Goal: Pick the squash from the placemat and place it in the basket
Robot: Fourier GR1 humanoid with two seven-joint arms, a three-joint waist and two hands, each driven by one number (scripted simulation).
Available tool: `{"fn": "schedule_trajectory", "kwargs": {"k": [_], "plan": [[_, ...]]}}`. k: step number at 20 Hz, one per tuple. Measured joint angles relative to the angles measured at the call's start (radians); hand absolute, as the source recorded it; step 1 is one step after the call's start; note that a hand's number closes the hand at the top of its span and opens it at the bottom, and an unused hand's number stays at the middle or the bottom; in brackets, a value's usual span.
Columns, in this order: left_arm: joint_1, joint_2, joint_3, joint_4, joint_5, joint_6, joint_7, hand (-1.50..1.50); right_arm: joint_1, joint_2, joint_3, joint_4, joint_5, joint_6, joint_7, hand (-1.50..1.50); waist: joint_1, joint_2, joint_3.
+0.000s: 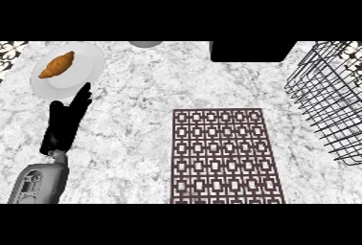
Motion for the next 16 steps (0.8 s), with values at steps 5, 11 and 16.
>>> {"fn": "schedule_trajectory", "kwargs": {"k": [5,11,16], "plan": [[0.001,-0.002,-0.001,-0.001,-0.006,0.005,0.003,0.00,0.064,-0.077,-0.036,0.142,0.013,-0.064,-0.215,1.50,0.002,0.000,0.000],[0.009,-0.008,-0.003,0.016,-0.013,0.006,-0.026,0.00,0.091,-0.086,-0.022,0.306,0.046,-0.159,-0.391,1.50,0.004,-0.001,0.000],[0.004,-0.014,-0.007,0.008,-0.016,0.009,-0.016,0.00,0.144,-0.084,-0.011,0.400,0.080,-0.228,-0.502,1.50,0.003,-0.002,0.000]]}}
